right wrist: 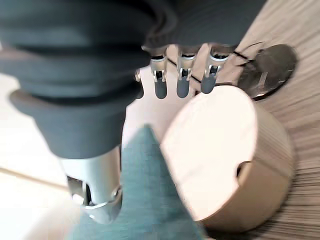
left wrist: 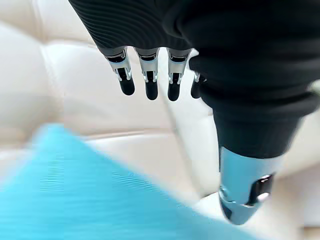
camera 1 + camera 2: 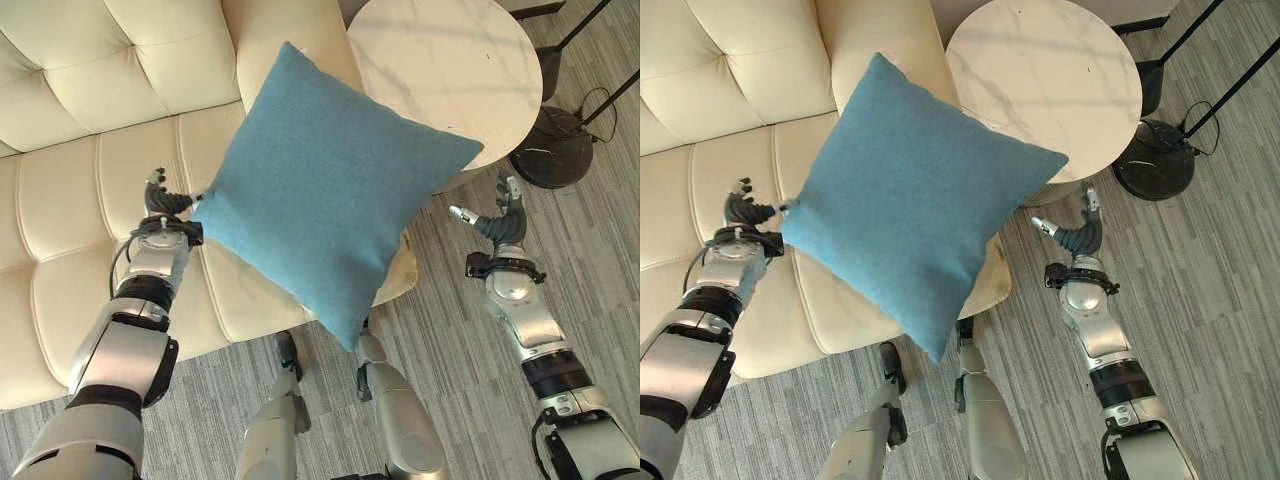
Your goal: Pick up all the scattered cushions and arrange them neatly on the sofa.
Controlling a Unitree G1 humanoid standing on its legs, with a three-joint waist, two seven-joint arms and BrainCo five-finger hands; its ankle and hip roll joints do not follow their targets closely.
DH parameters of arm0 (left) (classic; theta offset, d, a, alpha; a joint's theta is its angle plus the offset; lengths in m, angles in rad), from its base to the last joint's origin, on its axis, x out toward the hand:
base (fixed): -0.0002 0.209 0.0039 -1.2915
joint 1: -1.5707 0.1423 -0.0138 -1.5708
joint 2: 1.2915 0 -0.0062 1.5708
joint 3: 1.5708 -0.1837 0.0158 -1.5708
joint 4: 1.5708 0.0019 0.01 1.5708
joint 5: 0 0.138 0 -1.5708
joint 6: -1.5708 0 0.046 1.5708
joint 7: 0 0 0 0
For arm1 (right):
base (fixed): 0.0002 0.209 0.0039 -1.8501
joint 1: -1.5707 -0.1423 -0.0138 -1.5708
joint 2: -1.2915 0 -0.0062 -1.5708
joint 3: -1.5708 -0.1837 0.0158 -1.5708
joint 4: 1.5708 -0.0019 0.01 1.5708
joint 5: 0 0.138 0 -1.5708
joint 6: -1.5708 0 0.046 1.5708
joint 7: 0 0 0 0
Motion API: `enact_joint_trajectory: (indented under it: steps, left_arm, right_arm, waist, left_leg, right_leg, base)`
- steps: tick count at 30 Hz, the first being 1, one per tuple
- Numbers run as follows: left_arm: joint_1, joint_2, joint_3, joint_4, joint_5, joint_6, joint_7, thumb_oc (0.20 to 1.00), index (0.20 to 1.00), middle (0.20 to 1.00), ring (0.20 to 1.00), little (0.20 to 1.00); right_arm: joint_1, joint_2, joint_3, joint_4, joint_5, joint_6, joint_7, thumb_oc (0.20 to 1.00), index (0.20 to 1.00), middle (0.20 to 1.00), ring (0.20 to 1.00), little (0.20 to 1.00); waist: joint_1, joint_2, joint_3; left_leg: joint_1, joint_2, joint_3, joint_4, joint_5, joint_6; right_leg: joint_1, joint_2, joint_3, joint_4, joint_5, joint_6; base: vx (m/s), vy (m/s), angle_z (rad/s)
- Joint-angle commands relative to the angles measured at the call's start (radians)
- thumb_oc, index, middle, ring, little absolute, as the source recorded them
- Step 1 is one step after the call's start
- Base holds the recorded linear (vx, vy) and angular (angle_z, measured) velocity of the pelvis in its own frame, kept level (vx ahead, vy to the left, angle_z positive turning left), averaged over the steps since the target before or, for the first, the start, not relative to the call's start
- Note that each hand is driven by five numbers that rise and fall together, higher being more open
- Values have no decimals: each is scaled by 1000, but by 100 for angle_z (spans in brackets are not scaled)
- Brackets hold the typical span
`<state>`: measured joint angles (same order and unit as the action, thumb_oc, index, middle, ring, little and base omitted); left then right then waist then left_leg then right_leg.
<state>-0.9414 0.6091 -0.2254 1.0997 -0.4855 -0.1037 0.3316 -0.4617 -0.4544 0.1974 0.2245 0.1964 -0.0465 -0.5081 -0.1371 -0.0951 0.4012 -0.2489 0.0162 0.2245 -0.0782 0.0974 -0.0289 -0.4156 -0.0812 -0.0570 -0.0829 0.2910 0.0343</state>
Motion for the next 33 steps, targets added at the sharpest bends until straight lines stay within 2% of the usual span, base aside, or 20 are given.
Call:
enact_joint_trajectory:
  steps: [1,5,8,14,18,22,28,33]
  left_arm:
    - [-102,25,-15,2,-73,-85,22,1000,1000,1000,1000,1000]
    - [-151,-17,-76,-8,-67,-87,11,1000,1000,1000,1000,1000]
    - [-171,-25,-116,-19,-35,-77,0,1000,1000,1000,1000,1000]
    - [-158,-87,-94,49,-26,-57,-15,1000,1000,1000,1000,1000]
    - [-117,-112,-67,76,11,-39,-34,1000,1000,1000,1000,1000]
    - [-79,-120,-48,90,31,-32,-40,1000,1000,1000,1000,1000]
    - [-55,-160,-38,66,-17,-50,-27,1000,1000,1000,1000,1000]
    - [-54,-228,-63,45,-86,-65,-22,1000,1000,1000,1000,1000]
  right_arm:
    - [-19,26,9,-3,-17,-41,-15,1000,1000,1000,1000,1000]
    - [-164,68,115,52,-11,-40,-14,1000,1000,1000,1000,1000]
    - [-181,92,163,49,-27,-37,8,1000,1000,1000,1000,1000]
    - [-75,128,220,-35,-67,-45,70,1000,1000,1000,1000,1000]
    - [65,110,238,-97,-104,-49,136,1000,1000,1000,1000,1000]
    - [146,102,225,-126,-111,-56,160,1000,1000,1000,1000,1000]
    - [68,143,246,-108,-69,-75,130,1000,1000,1000,1000,1000]
    - [-84,222,318,-44,9,-89,85,1000,1000,1000,1000,1000]
  waist:
    - [-4,7,-53]
    - [1,0,-48]
    - [2,-4,-43]
    - [-14,-3,-32]
    - [-27,-2,-22]
    - [-30,-4,-24]
    - [-17,-10,-21]
    - [4,-22,-15]
  left_leg:
    - [-104,19,-78,88,-58,-25]
    - [-136,17,-74,103,-56,-27]
    - [-149,17,-72,110,-56,-28]
    - [-155,13,-68,112,-60,-24]
    - [-153,9,-66,114,-63,-21]
    - [-147,8,-66,116,-69,-20]
    - [-143,8,-66,123,-75,-19]
    - [-149,14,-64,124,-70,-22]
  right_leg:
    - [47,-81,-9,30,-151,121]
    - [24,-80,-10,28,-140,122]
    - [14,-80,-11,30,-137,123]
    - [5,-85,-10,31,-135,127]
    - [10,-91,-14,33,-135,130]
    - [19,-94,-20,33,-137,132]
    - [21,-94,-25,34,-132,130]
    - [12,-90,-33,34,-128,127]
  base:
    - [0,0,0]
    - [2,10,2]
    - [0,0,0]
    - [5,25,-1]
    - [2,31,0]
    - [-1,9,0]
    - [-6,2,2]
    - [-3,-4,1]
